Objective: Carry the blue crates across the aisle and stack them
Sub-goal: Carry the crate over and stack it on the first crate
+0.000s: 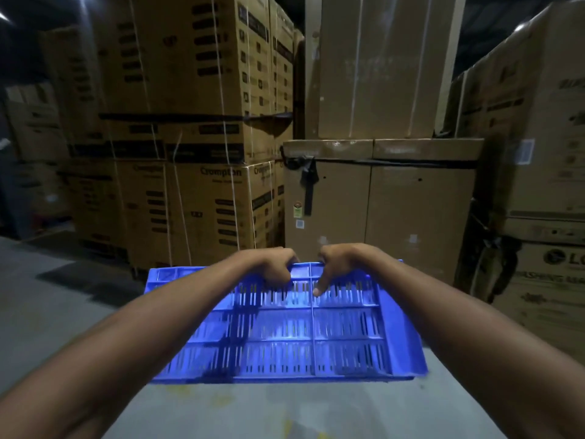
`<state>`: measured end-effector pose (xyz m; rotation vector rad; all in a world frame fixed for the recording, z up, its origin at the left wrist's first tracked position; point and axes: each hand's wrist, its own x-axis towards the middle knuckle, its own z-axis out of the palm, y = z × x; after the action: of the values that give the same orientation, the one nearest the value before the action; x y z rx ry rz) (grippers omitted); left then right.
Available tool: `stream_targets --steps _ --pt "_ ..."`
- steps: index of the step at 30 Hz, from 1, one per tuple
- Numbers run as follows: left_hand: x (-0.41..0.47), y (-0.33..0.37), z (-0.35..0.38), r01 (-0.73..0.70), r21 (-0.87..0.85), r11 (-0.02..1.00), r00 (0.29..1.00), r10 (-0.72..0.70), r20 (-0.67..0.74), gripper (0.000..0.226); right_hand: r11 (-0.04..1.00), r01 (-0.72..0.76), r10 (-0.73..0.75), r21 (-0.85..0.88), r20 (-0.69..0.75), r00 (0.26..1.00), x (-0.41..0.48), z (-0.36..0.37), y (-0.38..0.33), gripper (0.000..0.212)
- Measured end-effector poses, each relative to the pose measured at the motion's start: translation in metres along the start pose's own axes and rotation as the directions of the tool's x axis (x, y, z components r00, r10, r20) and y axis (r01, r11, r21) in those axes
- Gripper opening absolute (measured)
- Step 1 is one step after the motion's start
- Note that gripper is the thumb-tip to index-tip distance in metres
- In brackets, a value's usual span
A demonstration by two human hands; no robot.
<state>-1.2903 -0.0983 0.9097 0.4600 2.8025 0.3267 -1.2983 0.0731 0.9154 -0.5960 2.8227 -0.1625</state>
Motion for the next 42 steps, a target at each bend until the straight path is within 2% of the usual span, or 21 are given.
stream_targets --steps 5,9,12,17,24,26,28,34,38,42 --pt "0.1 -0.026 -0.031 -0.015 0.0 1.0 0.999 0.015 -0.051 0.028 0.997 -0.02 0.02 0.068 0.002 1.0 0.103 -0.027 0.053 0.046" --pt "0.163 -0.046 -0.049 -0.072 0.159 0.985 0.992 0.088 -0.096 0.017 0.995 -0.047 0.037 0.089 0.113 0.993 0.165 -0.036 0.077 0.032" --pt "0.215 -0.065 -0.063 -0.097 0.27 0.958 0.988 0.124 -0.087 0.019 0.989 -0.046 0.041 0.137 0.038 0.998 0.211 -0.035 0.096 0.03" --pt "0.307 -0.111 -0.084 -0.136 0.268 0.954 0.99 0.143 -0.006 0.012 0.974 -0.101 0.112 0.201 -0.044 0.993 0.297 -0.032 0.117 0.031" --pt "0.424 -0.184 -0.131 -0.21 0.245 0.946 0.963 0.158 0.217 0.024 0.971 -0.235 0.237 0.036 -0.188 0.953 0.414 -0.057 0.111 0.039" --pt "0.453 -0.189 -0.134 -0.265 0.237 0.935 0.949 0.209 0.238 0.04 0.961 -0.275 0.261 -0.026 -0.239 0.935 0.438 -0.06 0.115 0.035" --pt "0.481 -0.19 -0.129 -0.287 0.242 0.927 0.948 0.238 0.212 0.052 0.955 -0.284 0.251 -0.08 -0.286 0.925 0.455 -0.061 0.122 0.033" --pt "0.546 -0.195 -0.11 -0.247 0.273 0.93 0.969 0.235 0.075 0.023 0.955 -0.265 0.201 -0.136 -0.361 0.911 0.502 -0.048 0.173 0.025" --pt "0.59 -0.196 -0.081 -0.168 0.308 0.936 0.972 0.209 -0.105 0.03 0.963 -0.229 0.164 -0.145 -0.36 0.919 0.536 -0.027 0.227 0.024" --pt "0.655 -0.211 -0.032 -0.107 0.33 0.938 0.973 0.168 -0.161 0.03 0.97 -0.193 0.126 -0.149 -0.374 0.919 0.583 0.021 0.293 0.021"
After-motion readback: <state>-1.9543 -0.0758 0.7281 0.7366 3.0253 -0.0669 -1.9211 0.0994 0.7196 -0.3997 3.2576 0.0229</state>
